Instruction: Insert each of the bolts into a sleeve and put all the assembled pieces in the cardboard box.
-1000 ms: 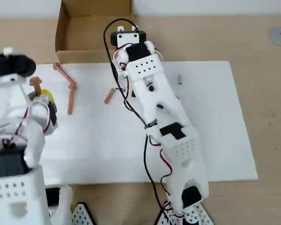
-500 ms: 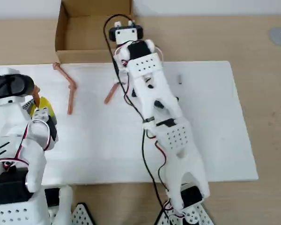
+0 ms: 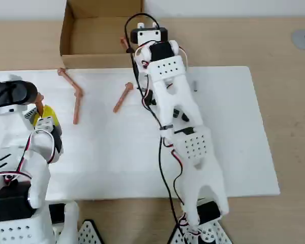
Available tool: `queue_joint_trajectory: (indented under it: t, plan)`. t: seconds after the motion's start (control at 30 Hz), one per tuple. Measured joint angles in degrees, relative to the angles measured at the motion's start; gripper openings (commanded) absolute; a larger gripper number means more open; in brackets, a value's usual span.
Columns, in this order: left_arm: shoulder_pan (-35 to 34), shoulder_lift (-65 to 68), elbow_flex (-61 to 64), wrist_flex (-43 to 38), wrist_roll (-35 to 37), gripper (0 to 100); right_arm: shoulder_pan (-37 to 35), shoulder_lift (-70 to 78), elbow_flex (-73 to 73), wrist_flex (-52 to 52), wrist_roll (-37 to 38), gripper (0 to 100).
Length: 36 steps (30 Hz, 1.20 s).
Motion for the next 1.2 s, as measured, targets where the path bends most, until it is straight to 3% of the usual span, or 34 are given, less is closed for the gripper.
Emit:
queue_joint_trajectory:
  t: [0.97,1.1,1.2]
  plan:
    - [0.0,0.0,0.0,1.85,0.0,2,-0.53,9.41,-1.41,0.0,0.0,11.5]
    - [0.0,0.0,0.0,2.29,0.0,2,-0.44,9.67,-1.49,0.09,0.0,1.4]
    - [0.0,0.0,0.0,2.29,0.0,2,-0.26,9.67,-1.67,0.18,0.0,1.1]
